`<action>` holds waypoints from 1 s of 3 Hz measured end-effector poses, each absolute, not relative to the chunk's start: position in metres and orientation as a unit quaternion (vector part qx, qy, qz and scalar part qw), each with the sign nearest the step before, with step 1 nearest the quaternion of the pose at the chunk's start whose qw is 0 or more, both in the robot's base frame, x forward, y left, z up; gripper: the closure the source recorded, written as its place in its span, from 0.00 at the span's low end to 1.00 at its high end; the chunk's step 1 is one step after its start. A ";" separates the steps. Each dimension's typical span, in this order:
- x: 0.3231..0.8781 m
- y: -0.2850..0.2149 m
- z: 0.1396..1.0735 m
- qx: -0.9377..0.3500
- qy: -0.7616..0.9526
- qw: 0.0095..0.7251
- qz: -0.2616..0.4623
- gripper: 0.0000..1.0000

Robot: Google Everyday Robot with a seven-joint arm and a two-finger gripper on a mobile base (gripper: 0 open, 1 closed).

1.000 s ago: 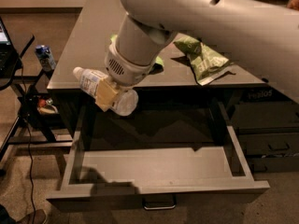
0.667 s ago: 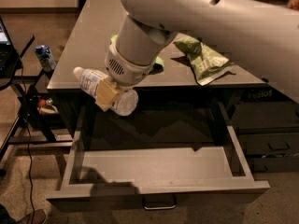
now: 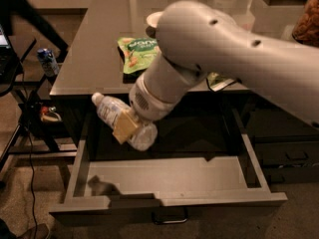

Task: Place blue plastic bottle into top drawer

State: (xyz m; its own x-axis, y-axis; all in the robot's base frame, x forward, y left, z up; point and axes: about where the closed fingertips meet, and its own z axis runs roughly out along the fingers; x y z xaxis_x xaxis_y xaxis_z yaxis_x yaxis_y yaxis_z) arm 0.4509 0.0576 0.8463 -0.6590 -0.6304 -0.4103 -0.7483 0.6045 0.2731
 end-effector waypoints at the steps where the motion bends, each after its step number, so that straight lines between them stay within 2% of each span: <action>1: 0.432 0.043 0.813 -0.362 0.893 0.123 0.238 1.00; 3: 0.426 0.034 0.781 -0.339 0.899 0.106 0.255 1.00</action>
Offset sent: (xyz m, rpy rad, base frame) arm -0.0279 -0.0364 -0.1074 0.0859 0.1851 -0.1260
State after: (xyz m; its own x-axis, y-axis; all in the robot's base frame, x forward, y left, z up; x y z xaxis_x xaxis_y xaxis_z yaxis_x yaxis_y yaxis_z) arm 0.4261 0.0339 0.7808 -0.7478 -0.5550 -0.3645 -0.6637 0.6401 0.3870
